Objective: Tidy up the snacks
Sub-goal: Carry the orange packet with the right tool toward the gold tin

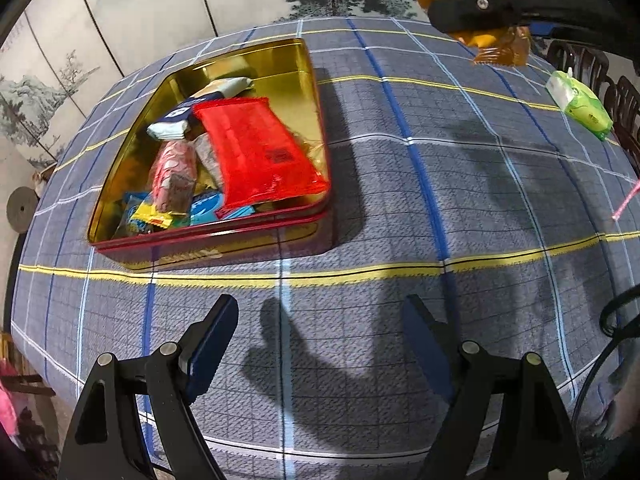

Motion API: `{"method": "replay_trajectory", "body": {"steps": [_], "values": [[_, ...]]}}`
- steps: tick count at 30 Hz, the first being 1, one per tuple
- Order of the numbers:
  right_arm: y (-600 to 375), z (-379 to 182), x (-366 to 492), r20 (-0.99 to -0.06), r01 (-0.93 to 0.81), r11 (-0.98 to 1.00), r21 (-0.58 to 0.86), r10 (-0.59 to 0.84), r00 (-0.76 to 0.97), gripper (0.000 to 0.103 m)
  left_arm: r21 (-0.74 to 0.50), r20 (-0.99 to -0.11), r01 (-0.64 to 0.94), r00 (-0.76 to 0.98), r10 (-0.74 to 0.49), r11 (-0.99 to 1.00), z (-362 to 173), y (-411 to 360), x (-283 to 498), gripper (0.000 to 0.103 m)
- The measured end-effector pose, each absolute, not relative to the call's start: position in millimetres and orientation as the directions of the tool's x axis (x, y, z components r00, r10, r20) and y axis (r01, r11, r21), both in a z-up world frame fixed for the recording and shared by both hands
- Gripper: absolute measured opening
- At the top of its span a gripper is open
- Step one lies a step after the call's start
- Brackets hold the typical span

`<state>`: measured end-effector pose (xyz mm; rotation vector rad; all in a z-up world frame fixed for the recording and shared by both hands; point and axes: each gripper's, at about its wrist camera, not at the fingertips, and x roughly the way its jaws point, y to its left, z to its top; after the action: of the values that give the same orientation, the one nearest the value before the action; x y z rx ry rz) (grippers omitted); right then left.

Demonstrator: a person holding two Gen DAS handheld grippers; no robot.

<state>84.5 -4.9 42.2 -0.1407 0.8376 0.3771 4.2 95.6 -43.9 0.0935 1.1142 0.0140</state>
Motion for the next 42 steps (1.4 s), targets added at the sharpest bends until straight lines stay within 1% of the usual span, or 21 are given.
{"method": "replay_trajectory", "body": {"steps": [22,42], "values": [[44,35,75,-0.768,-0.488,0.871,0.06,0.352,0.535,0.034,0.049,-0.897,-0.118,0.431,0.096,0.992,-50,154,-13,0.081],[80,17,88,-0.775,-0.549,0.828,0.115,0.42,0.472,0.034,0.093,-0.886,-0.177,0.435,0.162,0.98,-40,174,-29,0.081]]}}
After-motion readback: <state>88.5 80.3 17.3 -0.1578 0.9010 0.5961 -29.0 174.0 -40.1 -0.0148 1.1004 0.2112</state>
